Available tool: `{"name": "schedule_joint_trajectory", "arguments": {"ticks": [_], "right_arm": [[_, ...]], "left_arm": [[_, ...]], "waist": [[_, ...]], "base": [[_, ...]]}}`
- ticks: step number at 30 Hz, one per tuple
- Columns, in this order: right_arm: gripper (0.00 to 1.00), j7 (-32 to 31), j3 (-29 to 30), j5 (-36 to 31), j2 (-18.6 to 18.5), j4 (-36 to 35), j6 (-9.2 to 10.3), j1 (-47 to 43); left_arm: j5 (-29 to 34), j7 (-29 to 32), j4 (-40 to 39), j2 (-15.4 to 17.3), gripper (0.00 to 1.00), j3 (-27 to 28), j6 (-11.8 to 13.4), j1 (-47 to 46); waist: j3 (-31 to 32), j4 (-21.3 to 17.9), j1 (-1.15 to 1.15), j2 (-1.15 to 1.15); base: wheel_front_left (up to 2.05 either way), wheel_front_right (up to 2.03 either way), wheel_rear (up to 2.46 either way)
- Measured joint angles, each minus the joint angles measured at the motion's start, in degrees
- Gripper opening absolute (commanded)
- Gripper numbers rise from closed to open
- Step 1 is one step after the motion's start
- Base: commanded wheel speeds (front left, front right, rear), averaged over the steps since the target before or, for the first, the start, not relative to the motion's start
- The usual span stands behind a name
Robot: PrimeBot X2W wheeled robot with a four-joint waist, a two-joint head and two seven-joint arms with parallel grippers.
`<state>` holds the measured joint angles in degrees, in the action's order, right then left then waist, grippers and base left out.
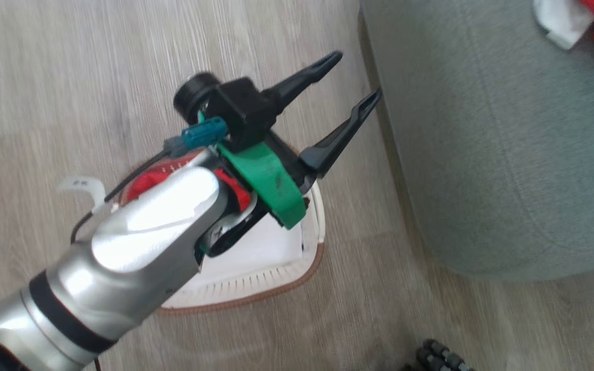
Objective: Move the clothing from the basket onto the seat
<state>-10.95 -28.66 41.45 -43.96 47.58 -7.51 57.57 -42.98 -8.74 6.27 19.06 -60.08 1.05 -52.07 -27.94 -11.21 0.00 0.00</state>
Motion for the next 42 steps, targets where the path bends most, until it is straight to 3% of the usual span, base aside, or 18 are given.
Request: {"name": "schedule_joint_trajectory", "arguments": {"ticks": [8,15,23,26,32,38,42], "right_arm": [[1.0,-1.1,-2.0,5.5,-4.6,-4.2,0.0,-6.4],[1.0,5.9,-0.3,8.5,-9.8,-11.2,0.0,-11.6],[1.0,13.0,7.3,9.1,-9.6,-18.3,0.0,-21.9],[1.0,15.4,11.4,7.9,-7.1,-21.4,0.0,-26.0],[1.0,17.1,20.1,1.7,1.9,-29.2,0.0,-37.0],[1.0,15.1,30.4,-7.4,13.2,-40.6,0.0,-47.5],[1.0,13.9,34.3,-12.6,20.2,-48.8,0.0,-53.3]], "left_arm": [[-2.9,-2.2,1.1,0.6,1.0,1.0,1.0,5.6],[-4.8,-4.0,0.9,1.2,1.0,2.2,2.6,10.7],[-6.2,-5.0,0.5,4.2,1.0,5.5,5.7,17.1],[-6.6,-5.1,-0.2,5.5,1.0,7.4,6.8,19.0],[-6.7,-5.5,-0.6,6.7,1.0,10.7,8.8,22.5],[-6.1,-5.5,-1.1,7.8,1.0,13.8,10.1,26.1],[-4.8,-5.5,-1.7,7.8,1.0,16.8,10.8,28.4]], "waist": [[8.6,-0.1,0.0,0.0],[16.2,1.1,0.0,0.0],[22.5,4.2,0.0,0.0],[23.8,5.8,0.0,0.0],[25.4,8.8,0.0,0.0],[26.6,11.2,0.0,0.0],[27.1,12.5,0.0,0.0]], "base": [[0.0,0.0,0.0],[0.0,0.0,0.0],[0.0,0.0,0.0],[0.0,0.0,0.0],[0.0,0.0,0.0],[0.0,0.0,0.0],[0.0,0.0,0.0]]}}
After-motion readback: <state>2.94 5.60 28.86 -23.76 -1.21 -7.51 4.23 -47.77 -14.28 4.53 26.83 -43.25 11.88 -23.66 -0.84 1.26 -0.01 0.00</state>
